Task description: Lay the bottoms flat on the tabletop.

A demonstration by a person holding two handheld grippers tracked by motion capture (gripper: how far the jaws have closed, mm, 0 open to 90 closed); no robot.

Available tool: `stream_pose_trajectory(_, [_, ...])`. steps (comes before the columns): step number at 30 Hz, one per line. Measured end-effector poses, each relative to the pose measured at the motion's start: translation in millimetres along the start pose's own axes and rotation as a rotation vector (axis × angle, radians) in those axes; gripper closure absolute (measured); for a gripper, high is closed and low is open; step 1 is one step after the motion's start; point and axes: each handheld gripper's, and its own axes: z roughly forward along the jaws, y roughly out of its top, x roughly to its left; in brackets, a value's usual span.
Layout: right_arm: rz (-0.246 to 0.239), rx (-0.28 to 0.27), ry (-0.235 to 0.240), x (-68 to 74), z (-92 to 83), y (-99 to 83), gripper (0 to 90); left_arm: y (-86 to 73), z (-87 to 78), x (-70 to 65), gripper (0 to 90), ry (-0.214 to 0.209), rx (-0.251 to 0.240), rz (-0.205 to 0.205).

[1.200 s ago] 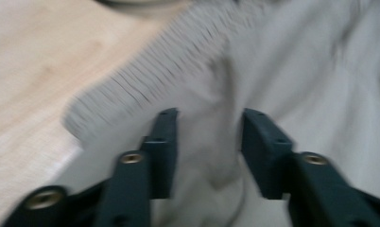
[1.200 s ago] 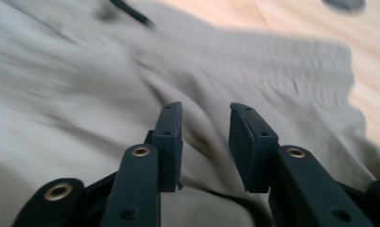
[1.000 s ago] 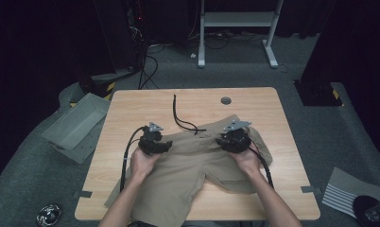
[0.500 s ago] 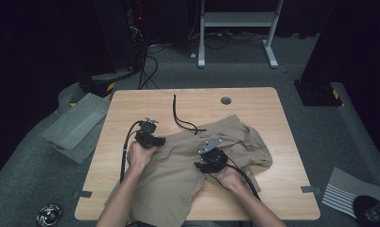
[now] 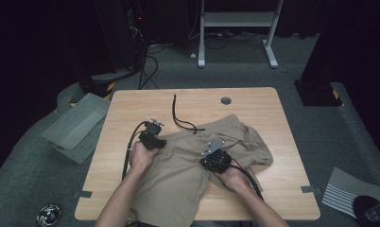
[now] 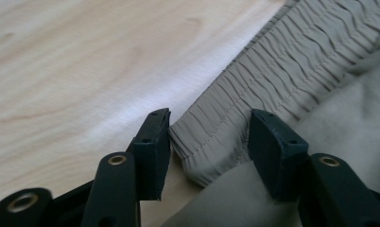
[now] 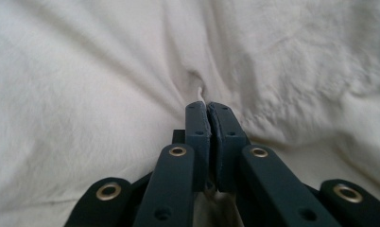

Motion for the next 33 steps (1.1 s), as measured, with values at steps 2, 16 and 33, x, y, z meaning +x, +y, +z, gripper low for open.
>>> stream_pose_trajectory(2, [-0.004,0.004,0.016,0.9,-3.4,-3.1,87.2,3.6,2.9,6.0,49.6,0.036,-0.003,-0.014])
stream_pose_trajectory(16, [0.05,-0.04,-0.008,12.4,-16.3,-6.9,59.8,-0.8,-12.8,17.9,38.1,0.039,-0.063,-0.061])
stream_pose_trajectory(33, [-0.045,-0.012,0.018,24.1,7.0,9.0,89.4,5.9,11.7,22.1,48.1,0.069,-0.02,-0.074])
